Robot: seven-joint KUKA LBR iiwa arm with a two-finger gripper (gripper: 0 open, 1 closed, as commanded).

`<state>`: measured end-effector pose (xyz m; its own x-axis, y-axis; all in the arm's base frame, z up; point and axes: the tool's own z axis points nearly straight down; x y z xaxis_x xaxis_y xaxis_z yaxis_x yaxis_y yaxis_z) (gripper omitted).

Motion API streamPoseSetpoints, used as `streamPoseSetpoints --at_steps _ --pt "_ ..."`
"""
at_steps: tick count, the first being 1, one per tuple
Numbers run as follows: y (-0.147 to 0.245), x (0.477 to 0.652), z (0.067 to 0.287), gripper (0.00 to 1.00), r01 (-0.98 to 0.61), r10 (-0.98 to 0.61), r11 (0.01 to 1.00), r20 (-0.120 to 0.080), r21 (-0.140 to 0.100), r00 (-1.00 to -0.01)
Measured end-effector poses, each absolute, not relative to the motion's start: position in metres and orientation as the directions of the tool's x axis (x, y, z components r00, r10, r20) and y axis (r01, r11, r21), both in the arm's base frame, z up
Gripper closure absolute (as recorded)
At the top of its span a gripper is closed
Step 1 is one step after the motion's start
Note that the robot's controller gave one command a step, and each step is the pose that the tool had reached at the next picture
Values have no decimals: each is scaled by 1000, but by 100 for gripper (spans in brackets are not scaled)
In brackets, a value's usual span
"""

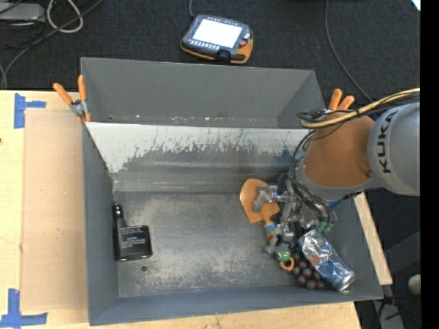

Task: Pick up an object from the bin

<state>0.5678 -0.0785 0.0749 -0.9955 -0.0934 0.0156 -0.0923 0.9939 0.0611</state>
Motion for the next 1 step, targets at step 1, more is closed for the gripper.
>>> streamPoseSetpoints --at_steps 1 --pt "-108 542 122 0 -285 -286 955 10 78 -958"
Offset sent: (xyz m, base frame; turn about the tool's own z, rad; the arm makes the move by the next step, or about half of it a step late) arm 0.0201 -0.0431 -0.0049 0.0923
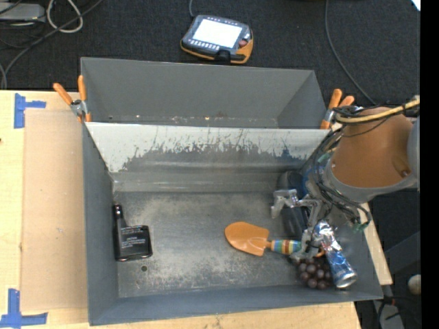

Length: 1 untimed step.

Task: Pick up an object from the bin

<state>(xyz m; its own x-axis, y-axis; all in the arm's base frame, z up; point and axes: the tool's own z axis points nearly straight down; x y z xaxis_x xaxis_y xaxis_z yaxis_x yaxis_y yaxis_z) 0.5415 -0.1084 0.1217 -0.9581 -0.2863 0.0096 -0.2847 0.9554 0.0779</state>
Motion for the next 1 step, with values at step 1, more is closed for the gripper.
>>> streamPoseSetpoints --at_steps 1 --pt "-110 573 60 0 -8 -17 996 97 89 -995"
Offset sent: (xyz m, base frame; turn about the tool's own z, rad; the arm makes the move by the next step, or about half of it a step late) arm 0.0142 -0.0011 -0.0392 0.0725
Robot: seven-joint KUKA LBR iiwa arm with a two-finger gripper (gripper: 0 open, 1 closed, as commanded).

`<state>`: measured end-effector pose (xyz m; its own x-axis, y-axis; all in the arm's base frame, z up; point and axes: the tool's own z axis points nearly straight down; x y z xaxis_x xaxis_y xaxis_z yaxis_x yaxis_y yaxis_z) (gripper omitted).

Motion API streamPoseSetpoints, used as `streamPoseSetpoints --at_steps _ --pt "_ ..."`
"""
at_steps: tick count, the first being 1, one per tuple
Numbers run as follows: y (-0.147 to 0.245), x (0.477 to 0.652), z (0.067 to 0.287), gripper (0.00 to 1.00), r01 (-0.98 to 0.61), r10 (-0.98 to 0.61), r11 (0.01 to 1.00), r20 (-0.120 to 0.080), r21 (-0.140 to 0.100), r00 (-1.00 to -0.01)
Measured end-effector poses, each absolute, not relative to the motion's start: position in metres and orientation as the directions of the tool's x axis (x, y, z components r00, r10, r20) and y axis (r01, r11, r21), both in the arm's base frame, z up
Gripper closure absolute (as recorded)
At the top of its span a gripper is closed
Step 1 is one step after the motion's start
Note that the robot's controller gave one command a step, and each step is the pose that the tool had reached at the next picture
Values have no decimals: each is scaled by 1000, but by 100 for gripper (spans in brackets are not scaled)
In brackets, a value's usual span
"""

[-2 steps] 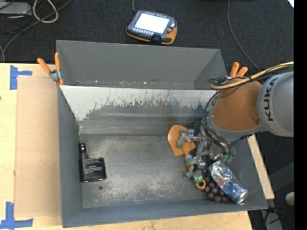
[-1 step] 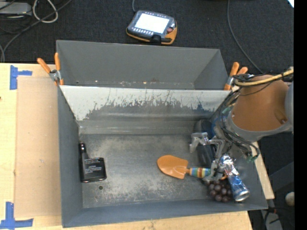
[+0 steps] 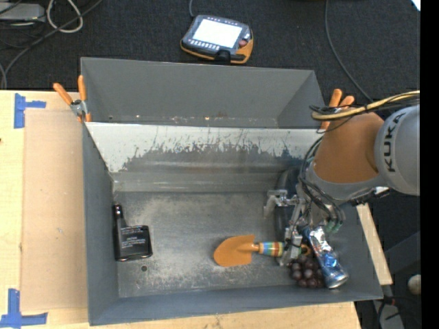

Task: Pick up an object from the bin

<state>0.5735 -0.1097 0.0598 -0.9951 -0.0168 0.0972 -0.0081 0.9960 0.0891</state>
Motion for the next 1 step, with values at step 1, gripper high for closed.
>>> streamPoseSetpoints --at_steps 1 --pt "-108 572 59 0 -78 -85 993 72 87 -994"
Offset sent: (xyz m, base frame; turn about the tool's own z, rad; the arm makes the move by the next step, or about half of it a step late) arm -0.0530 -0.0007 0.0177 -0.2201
